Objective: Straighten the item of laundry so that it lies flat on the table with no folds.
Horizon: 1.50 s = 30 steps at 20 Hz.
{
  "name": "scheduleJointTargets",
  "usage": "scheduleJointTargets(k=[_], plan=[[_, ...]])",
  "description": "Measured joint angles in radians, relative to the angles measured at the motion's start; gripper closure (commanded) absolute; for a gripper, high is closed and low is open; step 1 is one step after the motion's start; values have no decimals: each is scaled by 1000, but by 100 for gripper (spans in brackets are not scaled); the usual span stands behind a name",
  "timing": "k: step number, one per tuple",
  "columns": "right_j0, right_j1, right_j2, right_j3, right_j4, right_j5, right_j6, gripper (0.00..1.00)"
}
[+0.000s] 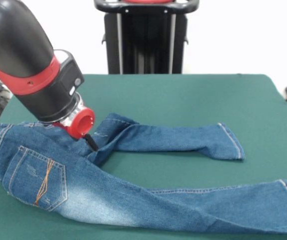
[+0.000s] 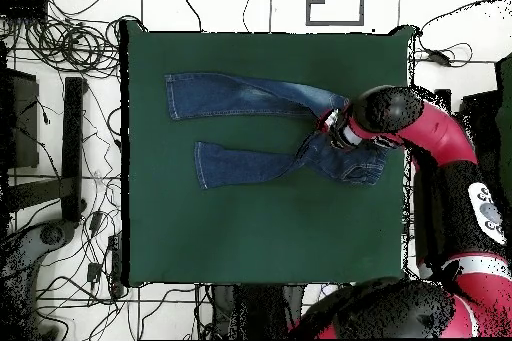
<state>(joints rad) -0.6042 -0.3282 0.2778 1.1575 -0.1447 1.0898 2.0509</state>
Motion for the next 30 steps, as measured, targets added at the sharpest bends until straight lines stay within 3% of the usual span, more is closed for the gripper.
scheduleJointTargets(k=[30], plan=[[-3,-19,0,-1,-21,-38,0,0]])
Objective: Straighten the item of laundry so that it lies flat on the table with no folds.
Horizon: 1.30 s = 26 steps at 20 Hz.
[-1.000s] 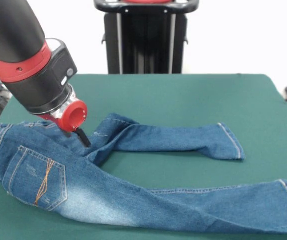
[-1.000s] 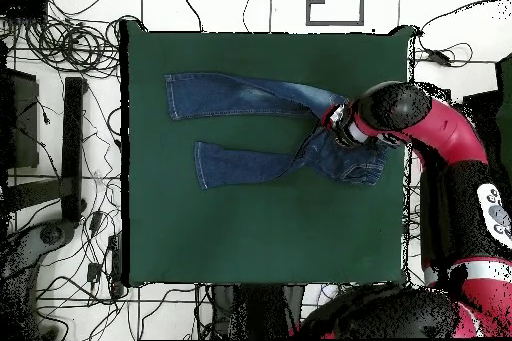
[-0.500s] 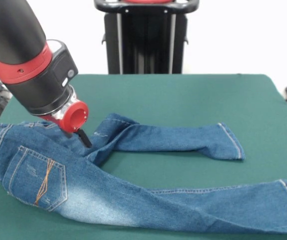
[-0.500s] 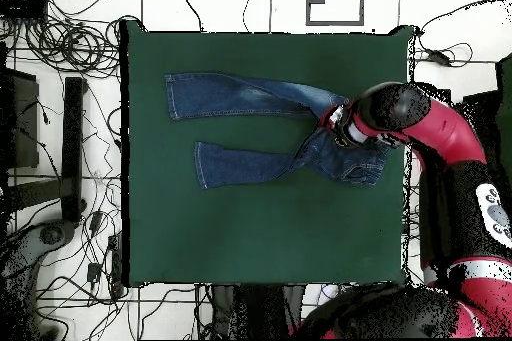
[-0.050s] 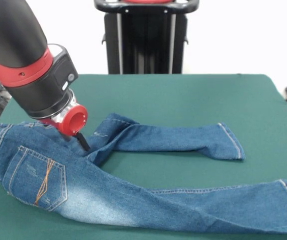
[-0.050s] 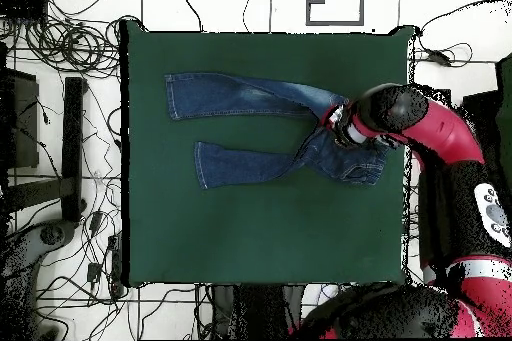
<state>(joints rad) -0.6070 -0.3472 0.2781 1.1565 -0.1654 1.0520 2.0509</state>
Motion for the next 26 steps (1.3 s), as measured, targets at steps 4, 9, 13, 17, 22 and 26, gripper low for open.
scheduleJointTargets(k=[4,9,13,17,22,26], plan=[[-7,0,0,2,-12,-44,0,0],[-22,0,2,13,-15,-105,0,0],[-36,1,4,27,-17,-139,0,0],[-48,1,4,35,-28,-156,0,0],[-55,1,11,40,-40,-157,0,0],[-56,-1,23,46,-43,-157,0,0]])
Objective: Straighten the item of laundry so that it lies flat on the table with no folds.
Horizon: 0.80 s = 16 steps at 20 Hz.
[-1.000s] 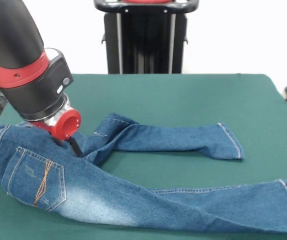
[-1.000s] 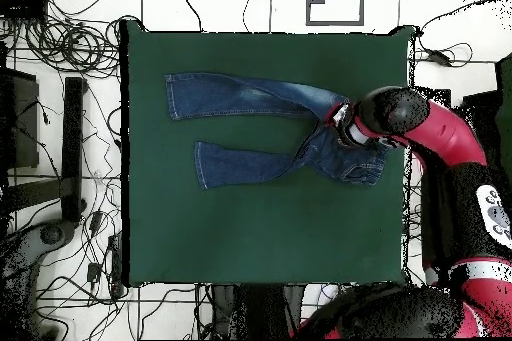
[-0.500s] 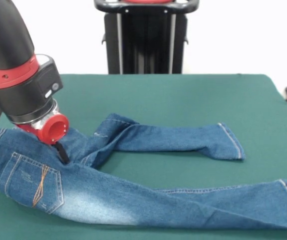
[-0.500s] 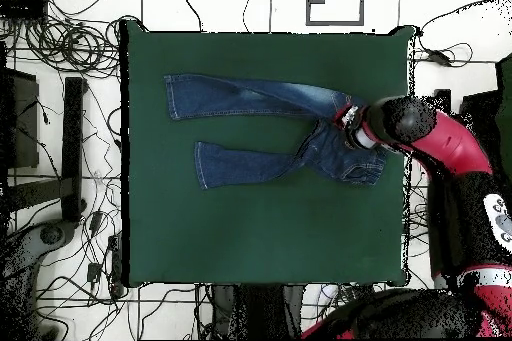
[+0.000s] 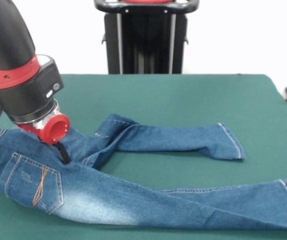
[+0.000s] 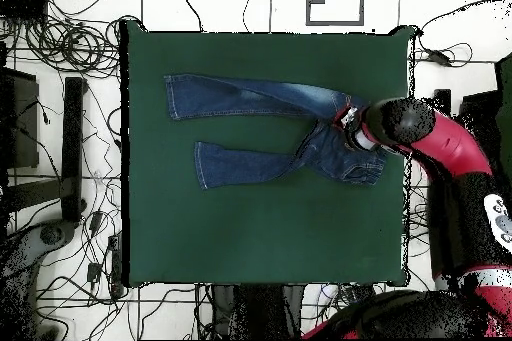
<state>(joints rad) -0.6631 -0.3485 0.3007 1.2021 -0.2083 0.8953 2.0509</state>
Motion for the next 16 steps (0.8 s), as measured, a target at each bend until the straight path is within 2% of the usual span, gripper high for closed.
scheduleJointTargets(k=[9,16], plan=[[3,-2,2,4,-7,0,0,0],[13,29,4,-52,-33,0,0,0]])
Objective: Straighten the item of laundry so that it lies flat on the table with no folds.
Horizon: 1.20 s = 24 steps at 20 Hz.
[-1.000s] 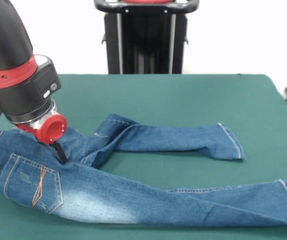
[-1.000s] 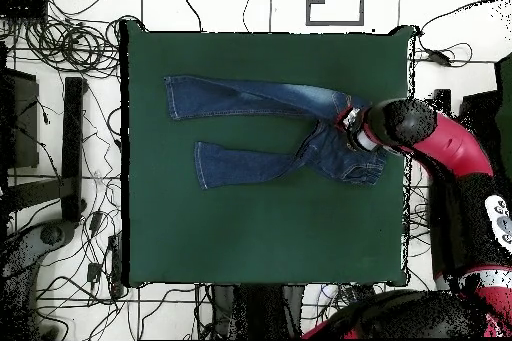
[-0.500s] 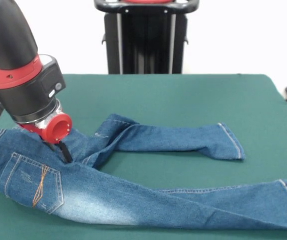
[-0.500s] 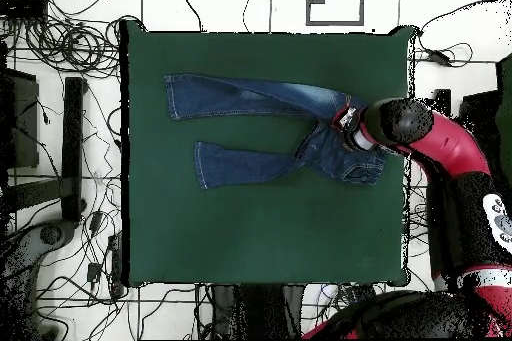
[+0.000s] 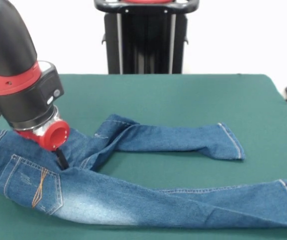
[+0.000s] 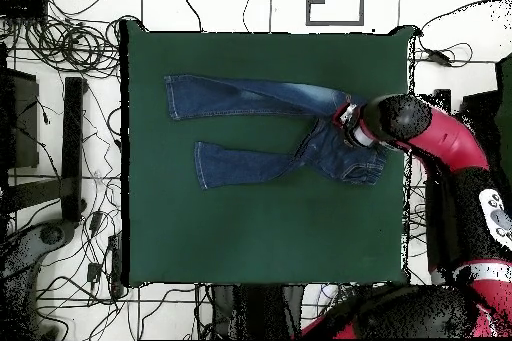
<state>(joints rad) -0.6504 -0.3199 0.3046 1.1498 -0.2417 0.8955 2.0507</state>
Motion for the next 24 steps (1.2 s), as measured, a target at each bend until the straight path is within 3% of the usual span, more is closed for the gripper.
scheduleJointTargets(k=[24], plan=[[42,20,0,-94,-33,64,0,0]])
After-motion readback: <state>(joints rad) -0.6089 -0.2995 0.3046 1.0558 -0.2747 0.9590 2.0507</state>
